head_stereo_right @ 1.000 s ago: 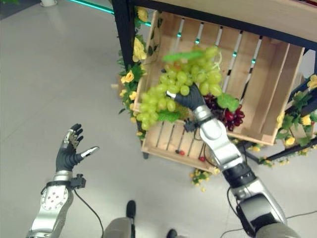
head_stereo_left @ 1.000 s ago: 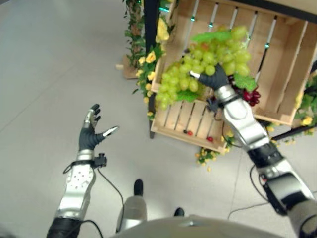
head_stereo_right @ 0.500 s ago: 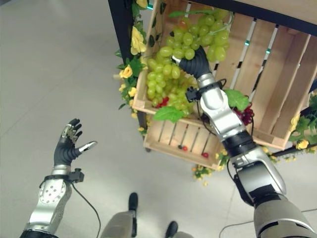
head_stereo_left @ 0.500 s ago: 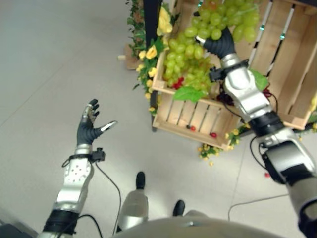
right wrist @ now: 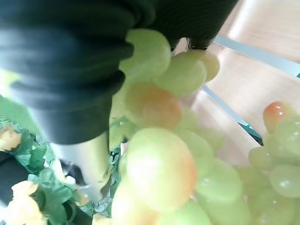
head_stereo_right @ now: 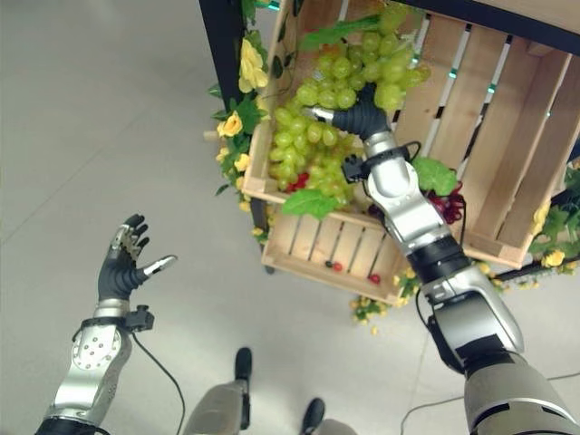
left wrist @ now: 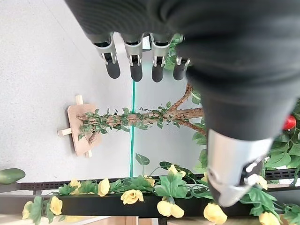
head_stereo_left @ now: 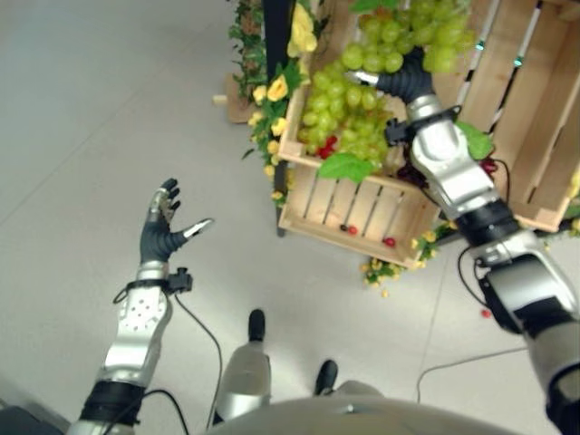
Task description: Pick up the fruits from the basket on one side to the basket on the other side
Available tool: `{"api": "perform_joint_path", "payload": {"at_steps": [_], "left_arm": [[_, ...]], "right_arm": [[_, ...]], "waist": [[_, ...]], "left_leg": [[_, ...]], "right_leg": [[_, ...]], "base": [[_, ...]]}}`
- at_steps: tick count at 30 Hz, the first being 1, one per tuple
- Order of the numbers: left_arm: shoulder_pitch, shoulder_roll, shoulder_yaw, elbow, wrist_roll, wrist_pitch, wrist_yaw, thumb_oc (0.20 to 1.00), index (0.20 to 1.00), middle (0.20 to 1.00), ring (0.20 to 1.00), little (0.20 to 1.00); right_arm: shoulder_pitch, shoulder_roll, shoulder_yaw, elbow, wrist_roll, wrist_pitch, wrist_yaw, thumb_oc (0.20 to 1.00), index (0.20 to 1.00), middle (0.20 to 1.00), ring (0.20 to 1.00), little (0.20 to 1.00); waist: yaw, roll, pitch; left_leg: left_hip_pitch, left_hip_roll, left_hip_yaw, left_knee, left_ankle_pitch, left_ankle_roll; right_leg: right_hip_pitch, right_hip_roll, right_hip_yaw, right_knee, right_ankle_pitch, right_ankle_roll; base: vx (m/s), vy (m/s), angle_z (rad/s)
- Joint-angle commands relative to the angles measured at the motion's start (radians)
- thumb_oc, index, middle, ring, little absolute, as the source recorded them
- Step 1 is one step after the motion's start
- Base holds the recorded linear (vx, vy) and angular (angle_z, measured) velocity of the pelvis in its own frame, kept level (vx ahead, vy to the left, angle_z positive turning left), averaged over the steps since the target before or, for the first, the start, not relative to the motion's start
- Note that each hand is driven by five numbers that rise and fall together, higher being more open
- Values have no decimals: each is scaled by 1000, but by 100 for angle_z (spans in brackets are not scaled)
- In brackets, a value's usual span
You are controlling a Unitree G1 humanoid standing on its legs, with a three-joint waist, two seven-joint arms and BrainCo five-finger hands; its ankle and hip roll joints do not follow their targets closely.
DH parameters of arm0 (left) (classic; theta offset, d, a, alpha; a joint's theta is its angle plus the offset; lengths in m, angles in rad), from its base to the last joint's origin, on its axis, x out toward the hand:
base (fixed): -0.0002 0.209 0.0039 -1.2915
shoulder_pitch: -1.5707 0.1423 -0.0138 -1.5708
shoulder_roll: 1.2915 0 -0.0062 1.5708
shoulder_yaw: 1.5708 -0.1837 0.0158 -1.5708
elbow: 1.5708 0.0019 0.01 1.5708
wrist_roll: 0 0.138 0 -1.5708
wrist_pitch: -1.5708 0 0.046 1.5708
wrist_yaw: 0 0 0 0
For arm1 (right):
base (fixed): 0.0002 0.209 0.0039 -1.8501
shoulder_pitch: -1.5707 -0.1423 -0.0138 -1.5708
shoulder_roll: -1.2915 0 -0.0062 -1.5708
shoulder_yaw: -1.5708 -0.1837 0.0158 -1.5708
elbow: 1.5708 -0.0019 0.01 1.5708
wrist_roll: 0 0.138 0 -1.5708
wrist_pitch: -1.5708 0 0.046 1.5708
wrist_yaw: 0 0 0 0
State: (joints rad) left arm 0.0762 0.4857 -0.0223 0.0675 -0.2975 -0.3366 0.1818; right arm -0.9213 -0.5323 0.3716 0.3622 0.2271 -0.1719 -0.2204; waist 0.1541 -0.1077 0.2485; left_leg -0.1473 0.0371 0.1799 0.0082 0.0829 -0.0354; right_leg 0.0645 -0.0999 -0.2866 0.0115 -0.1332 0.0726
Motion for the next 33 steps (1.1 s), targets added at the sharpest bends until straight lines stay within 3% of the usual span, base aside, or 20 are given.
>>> {"api": "perform_joint_path", "payload": {"at_steps": [1, 9, 14, 24, 33], "left_arm": [[-18, 39, 0, -30, -6, -39, 16, 1000, 1000, 1000, 1000, 1000], [-17, 40, 9, -27, 3, -22, 20, 1000, 1000, 1000, 1000, 1000], [-7, 63, 29, -35, -6, 5, 12, 1000, 1000, 1000, 1000, 1000], [20, 61, 59, -33, -14, 24, -11, 1000, 1000, 1000, 1000, 1000], [25, 58, 56, -27, -30, 29, -26, 1000, 1000, 1000, 1000, 1000]], "right_arm": [[-108, -40, -2, -18, 33, -43, -18, 1000, 1000, 1000, 1000, 1000], [-108, -56, 7, 4, 31, 0, -8, 1000, 1000, 1000, 1000, 1000], [-244, -70, 99, 134, 103, 60, 36, 1000, 1000, 1000, 1000, 1000], [-251, -118, 153, 173, 159, 94, 111, 1000, 1000, 1000, 1000, 1000], [-274, -164, 191, 303, 54, 123, 135, 1000, 1000, 1000, 1000, 1000]], "waist": [[-12, 6, -27], [-22, 4, -20], [-34, -8, -5], [-51, -20, -3], [-54, -28, 6]], "left_leg": [[13, -3, -13, 63, -103, 4], [6, -2, -8, 65, -103, 4], [0, 4, -1, 69, -100, 1], [-1, 9, 12, 68, -100, -1], [-10, 12, 17, 73, -98, -2]], "right_leg": [[-95, 22, -10, 71, 24, 18], [-110, 22, -5, 78, 27, 17], [-126, 25, 7, 84, 34, 15], [-137, 32, 18, 88, 37, 15], [-147, 35, 25, 91, 42, 16]], "base": [[0, 0, 0], [0, 0, 0], [-7, 1, -1], [-3, 4, -4], [0, 0, 0]]}}
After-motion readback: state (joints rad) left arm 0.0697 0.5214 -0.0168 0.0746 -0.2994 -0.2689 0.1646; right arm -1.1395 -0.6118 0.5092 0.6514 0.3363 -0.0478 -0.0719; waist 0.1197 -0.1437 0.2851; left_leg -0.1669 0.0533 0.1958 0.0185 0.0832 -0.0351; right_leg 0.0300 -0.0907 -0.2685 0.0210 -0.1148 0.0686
